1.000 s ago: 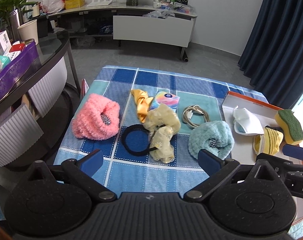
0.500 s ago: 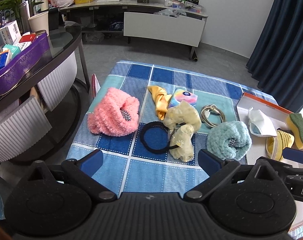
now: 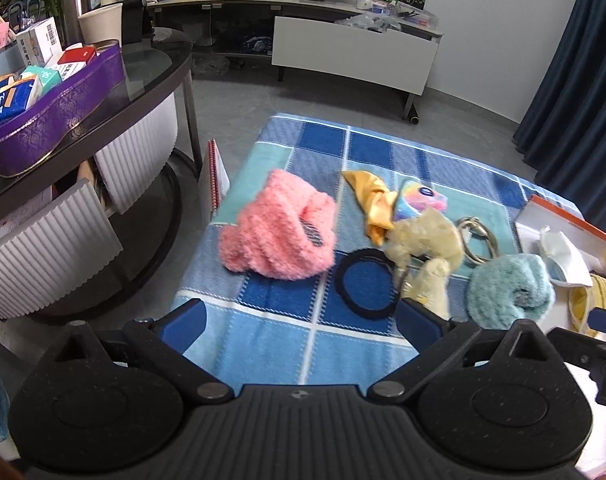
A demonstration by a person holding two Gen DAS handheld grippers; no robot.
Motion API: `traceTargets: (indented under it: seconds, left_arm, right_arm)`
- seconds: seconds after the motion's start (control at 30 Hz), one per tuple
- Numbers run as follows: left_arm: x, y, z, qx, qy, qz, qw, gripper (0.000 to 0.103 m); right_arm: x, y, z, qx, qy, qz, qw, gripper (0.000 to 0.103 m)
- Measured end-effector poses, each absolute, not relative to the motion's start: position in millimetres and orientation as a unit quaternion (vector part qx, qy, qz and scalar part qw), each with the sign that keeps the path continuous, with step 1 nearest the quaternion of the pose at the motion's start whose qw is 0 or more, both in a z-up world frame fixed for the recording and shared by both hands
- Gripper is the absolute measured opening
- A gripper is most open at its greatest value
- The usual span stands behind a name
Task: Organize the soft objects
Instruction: 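Withdraw both grippers from the box toward the fluffy pouches on the table, then grasp the pink fluffy pouch with the left gripper while the right grasps the light-blue pouch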
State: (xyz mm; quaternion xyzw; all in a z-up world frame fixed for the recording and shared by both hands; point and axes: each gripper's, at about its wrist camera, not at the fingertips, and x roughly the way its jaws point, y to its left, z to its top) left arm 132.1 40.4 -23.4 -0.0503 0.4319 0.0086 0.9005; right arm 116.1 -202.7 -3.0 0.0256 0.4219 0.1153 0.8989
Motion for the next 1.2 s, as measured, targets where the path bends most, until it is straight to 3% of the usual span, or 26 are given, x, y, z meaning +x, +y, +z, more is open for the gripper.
traceTargets:
  seconds: [0.53, 0.57, 0.67, 0.8, 1.03, 1.2]
  left_arm:
    - [203.6, 55.9, -55.3, -0.02, 0.435, -0.017, 0.9, 0.103]
    - [205.5, 54.6, -58.6, -0.015, 0.438, -0.02, 0.899, 0.1]
    - [209.5, 53.5, -68.0, -0.007, 0.449, -0.043, 0.893, 0.074]
    - [197.2, 51.6, -66.5, 0.005, 0.436, -0.055, 0.898, 0.058]
    - [162.0, 56.4, -54.7, -0.002, 0.436, -0.061, 0.898, 0.055]
    - [143.7, 50.7, -46.8, -0.009, 0.438, -0.062, 0.897, 0.055]
  right_arm:
    - [125.9, -206.9, -17.0, 0.056, 0.426, 0.104, 0.897, 0.093]
    - [126.9, -207.3, -18.7, 0.057, 0.428, 0.103, 0.896, 0.093]
    - [130.8, -207.8, -24.5, 0.06, 0.433, 0.098, 0.894, 0.093]
    - [138.1, -205.1, -32.0, 0.068, 0.439, 0.097, 0.891, 0.093]
    - [157.0, -192.0, -43.3, 0.055, 0.439, 0.088, 0.893, 0.1]
    - [177.1, -190.8, -60.5, 0.053, 0.455, 0.072, 0.886, 0.099]
